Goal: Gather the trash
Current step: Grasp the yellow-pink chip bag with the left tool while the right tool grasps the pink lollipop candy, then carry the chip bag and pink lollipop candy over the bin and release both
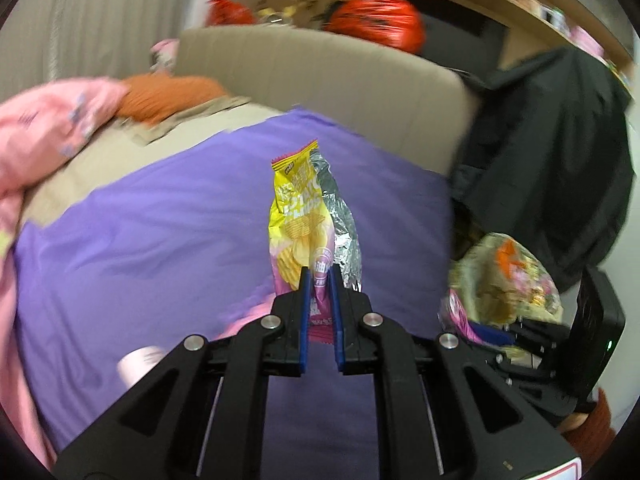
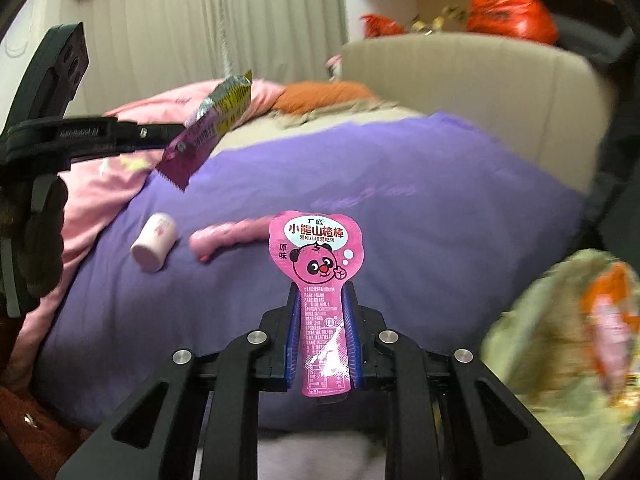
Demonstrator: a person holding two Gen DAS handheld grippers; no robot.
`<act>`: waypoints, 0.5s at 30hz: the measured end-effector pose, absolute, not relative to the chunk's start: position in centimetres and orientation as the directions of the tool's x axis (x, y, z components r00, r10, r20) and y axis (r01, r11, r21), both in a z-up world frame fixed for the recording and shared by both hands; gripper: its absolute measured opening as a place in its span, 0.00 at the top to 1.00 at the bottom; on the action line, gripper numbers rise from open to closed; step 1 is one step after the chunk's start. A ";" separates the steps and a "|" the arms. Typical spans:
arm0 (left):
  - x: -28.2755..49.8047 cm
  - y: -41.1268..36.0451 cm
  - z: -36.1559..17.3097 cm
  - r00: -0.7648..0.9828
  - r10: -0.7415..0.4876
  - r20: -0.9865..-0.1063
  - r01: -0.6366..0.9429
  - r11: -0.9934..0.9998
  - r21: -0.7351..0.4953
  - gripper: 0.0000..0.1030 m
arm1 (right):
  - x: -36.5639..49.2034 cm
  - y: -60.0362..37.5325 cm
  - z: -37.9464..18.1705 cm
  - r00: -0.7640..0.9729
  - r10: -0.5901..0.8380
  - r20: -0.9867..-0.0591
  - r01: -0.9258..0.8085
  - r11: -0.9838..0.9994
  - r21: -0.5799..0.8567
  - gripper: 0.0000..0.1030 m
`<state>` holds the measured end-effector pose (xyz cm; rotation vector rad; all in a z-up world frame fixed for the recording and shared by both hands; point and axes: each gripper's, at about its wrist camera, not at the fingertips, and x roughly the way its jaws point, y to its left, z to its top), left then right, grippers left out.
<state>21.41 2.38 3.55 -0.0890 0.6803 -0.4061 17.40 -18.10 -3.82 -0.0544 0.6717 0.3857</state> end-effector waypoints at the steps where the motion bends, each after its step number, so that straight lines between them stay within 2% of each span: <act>1: 21.2 0.7 4.1 0.695 -0.418 -0.585 0.370 0.906 -0.207 0.91 | 17.0 -19.2 -3.2 0.732 0.308 -0.608 -0.344 0.937 0.061 0.81; 6: 20.9 -6.9 5.9 0.630 -0.542 -0.556 0.524 0.825 -0.210 0.91 | 14.9 -25.5 -0.5 0.806 0.178 -0.565 -0.214 0.977 0.003 0.81; 10: 20.8 -13.2 5.7 0.529 -0.629 -0.570 0.636 0.738 -0.225 0.91 | 13.3 -31.2 1.1 0.839 0.060 -0.540 -0.092 0.995 -0.031 0.81; 15: 19.9 -20.6 4.8 0.450 -0.656 -0.606 0.733 0.659 -0.168 0.91 | 12.0 -36.9 1.5 0.840 -0.059 -0.539 0.035 0.998 -0.056 0.81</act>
